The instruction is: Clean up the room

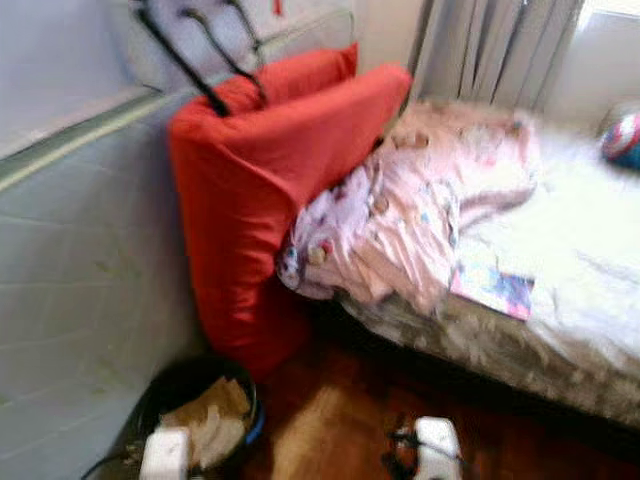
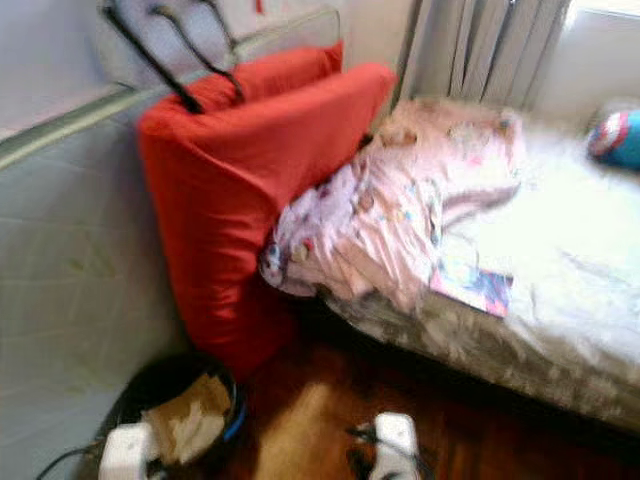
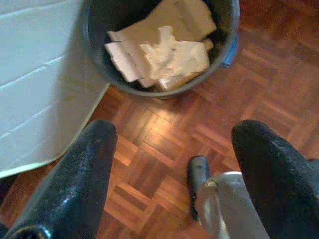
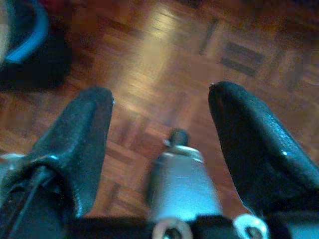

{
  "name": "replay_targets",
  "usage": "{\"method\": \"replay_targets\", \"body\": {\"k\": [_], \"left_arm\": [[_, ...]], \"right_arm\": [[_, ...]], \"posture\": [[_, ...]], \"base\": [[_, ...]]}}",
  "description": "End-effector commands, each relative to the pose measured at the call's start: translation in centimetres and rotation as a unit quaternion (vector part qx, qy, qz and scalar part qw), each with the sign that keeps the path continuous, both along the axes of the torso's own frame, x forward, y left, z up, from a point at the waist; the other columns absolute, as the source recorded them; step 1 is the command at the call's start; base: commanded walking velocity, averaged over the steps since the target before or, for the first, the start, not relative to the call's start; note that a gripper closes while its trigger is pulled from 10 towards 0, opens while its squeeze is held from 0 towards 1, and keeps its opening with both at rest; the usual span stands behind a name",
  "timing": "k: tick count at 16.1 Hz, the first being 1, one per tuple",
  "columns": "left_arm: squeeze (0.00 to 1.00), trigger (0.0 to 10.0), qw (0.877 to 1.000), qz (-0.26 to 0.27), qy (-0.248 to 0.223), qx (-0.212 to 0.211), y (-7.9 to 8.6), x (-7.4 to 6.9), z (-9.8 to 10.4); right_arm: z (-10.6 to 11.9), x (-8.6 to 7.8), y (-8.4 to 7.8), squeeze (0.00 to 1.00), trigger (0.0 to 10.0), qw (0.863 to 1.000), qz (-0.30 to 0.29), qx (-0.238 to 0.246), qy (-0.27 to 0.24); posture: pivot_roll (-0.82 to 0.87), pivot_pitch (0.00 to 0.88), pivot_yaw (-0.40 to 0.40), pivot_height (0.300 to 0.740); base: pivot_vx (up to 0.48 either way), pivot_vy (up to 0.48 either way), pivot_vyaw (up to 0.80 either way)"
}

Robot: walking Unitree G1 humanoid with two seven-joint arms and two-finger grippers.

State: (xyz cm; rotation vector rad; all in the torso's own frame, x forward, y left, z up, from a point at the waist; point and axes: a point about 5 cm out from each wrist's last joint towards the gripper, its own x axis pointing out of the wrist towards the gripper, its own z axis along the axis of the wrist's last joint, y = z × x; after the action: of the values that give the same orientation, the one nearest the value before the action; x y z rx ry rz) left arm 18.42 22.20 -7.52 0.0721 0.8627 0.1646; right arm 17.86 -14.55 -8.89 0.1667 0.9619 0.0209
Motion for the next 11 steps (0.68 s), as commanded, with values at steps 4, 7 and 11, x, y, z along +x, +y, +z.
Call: {"method": "replay_targets", "body": {"k": [4,7,11], "left_arm": [[0.0,10.0,1.0,-0.014,0.005,0.005,0.01,0.01,-0.01],[0.0,10.0,1.0,-0.013,0.005,0.004,-0.08,0.06,-0.01],[0.0,10.0,1.0,-0.011,0.006,0.002,-0.05,-0.06,-0.06]], "right_arm": [[0.32,0.64,0.24,0.0,10.0,1.0,-0.013,0.004,-0.013],[0.33,0.66,0.14,0.0,10.0,1.0,-0.014,0.004,-0.013],[0.33,0.67,0.05,0.0,10.0,1.0,-0.011,0.003,-0.013]], "posture": [[0.06,0.0,-0.009,0.74],[0.06,0.0,-0.014,0.74],[0.06,0.0,-0.019,0.74]], "base": [[0.0,-0.285,0.0],[0.0,-0.282,0.0],[0.0,-0.283,0.0]]}}
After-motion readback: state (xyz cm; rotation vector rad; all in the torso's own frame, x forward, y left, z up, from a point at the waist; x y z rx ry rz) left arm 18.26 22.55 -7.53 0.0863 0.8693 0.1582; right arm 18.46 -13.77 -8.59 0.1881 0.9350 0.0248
